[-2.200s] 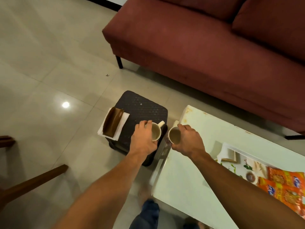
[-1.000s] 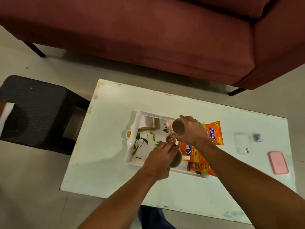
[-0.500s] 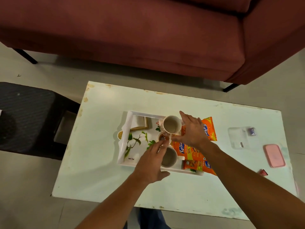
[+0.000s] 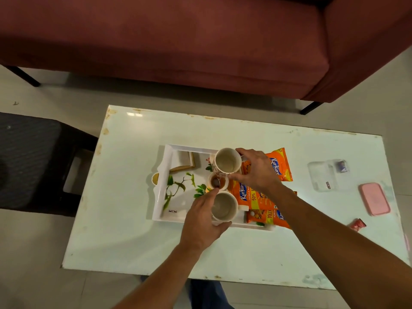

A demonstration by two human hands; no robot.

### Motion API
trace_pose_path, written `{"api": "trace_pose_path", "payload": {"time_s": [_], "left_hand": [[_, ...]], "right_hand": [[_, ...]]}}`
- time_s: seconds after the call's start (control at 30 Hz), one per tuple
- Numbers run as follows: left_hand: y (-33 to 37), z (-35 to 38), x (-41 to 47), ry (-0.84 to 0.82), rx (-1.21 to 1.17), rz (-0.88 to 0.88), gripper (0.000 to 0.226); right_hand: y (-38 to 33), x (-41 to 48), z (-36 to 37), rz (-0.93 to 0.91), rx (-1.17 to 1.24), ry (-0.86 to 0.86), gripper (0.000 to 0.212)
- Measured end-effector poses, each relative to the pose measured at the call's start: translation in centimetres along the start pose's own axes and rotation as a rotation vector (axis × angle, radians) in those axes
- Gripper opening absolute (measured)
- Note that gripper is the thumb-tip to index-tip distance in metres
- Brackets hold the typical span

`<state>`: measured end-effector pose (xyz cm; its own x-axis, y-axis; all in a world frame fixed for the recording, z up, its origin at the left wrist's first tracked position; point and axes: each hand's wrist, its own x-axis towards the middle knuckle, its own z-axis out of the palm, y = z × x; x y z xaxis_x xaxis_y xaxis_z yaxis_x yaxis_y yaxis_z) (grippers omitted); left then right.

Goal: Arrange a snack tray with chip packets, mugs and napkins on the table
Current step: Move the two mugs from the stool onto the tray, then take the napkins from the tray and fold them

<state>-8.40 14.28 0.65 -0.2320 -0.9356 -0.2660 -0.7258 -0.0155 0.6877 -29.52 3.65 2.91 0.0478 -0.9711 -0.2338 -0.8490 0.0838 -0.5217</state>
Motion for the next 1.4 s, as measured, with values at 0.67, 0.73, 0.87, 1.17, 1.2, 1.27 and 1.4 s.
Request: {"api": "trace_pose_path", "payload": {"time_s": [0.67, 0.73, 0.87, 1.17, 1.2, 1.27, 1.4], "left_hand": [[-4.2, -9.9, -0.4, 0.446, -0.251, -0.064, 0.046], [-6.5, -13.9, -0.7, 0.597, -0.291, -0.129, 0.036], [-12.9, -22.7, -2.1, 0.825, -0.209, -0.216, 0.027], [-30.2, -42.1, -6.5, 1.003, -0.096, -0.446, 0.031], [-32.0, -43.7, -6.6, 0.997, -0.083, -0.472, 0.033], [-35.0, -46.3, -6.3, 0.966, -0.09, -0.53, 0.037], [-39.5, -49.8, -4.8, 0.871, -0.076, -0.625, 0.041]], "right_hand": [[-2.9, -6.3, -0.6, 0.04, 0.147, 0.396, 0.015], [-6.5, -6.3, 1.3, -0.017, 0.157, 0.383, 0.008], [-17.1, -3.9, 6.6, -0.162, 0.263, 0.258, 0.01], [-45.4, 3.4, 20.2, -0.195, 0.52, -0.165, 0.012], [-48.2, 4.2, 21.8, -0.174, 0.519, -0.2, 0.015], [-53.4, 5.5, 24.9, -0.131, 0.53, -0.254, 0.021], [-61.6, 7.5, 30.3, -0.037, 0.589, -0.285, 0.023]]}}
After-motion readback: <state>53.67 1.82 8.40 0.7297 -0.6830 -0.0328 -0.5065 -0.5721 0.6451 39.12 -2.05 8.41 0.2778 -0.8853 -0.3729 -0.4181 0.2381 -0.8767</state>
